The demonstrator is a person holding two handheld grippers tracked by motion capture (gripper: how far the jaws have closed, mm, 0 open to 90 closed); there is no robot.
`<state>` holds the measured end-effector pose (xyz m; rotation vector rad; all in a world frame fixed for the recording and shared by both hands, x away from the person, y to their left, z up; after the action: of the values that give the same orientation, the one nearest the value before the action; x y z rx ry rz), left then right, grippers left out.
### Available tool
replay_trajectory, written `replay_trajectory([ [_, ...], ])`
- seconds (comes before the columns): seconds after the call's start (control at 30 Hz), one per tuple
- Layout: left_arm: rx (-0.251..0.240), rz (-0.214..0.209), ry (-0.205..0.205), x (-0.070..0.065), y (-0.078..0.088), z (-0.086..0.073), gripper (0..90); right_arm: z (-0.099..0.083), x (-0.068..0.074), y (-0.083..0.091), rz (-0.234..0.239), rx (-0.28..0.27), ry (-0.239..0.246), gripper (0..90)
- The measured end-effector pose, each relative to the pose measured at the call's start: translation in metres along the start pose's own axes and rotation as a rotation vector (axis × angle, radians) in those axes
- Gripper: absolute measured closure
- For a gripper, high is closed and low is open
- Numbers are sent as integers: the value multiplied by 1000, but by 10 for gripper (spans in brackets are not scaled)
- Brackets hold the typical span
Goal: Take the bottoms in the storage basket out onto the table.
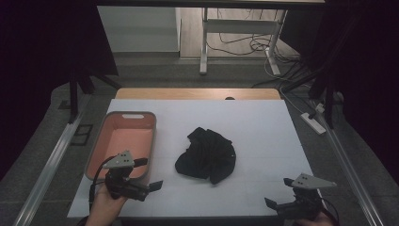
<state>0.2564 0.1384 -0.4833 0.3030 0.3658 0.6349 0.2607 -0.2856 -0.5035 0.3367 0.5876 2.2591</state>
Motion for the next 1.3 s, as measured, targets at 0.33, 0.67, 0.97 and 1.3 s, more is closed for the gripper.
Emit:
replay_trajectory([
  [0.33, 9, 35, 5, 4, 11, -11, 0, 0, 0, 0, -1, 1, -1, 0],
  [0.67, 0, 70, 29, 7, 26, -22, 0, 0, 0, 0, -5, 4, 0, 0],
  [0.97, 4, 101, 52, 10, 40, -34, 0, 0, 0, -1, -14, 8, 1, 0],
  [1.3, 17, 134, 73, 12, 50, -47, 0, -1, 0, -1, -13, 12, 4, 0],
])
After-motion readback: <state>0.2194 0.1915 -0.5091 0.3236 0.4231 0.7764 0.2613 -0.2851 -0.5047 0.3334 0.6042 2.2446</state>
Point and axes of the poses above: each handheld gripper's, and its own axes: y roughly backward along the jaws, z roughly out of its top, x roughly to its left, the point moved 7 cm from there along -y, roughly forward along the jaws, and after that the axes turned 10 degrees about -x, right-handed, at the moved point
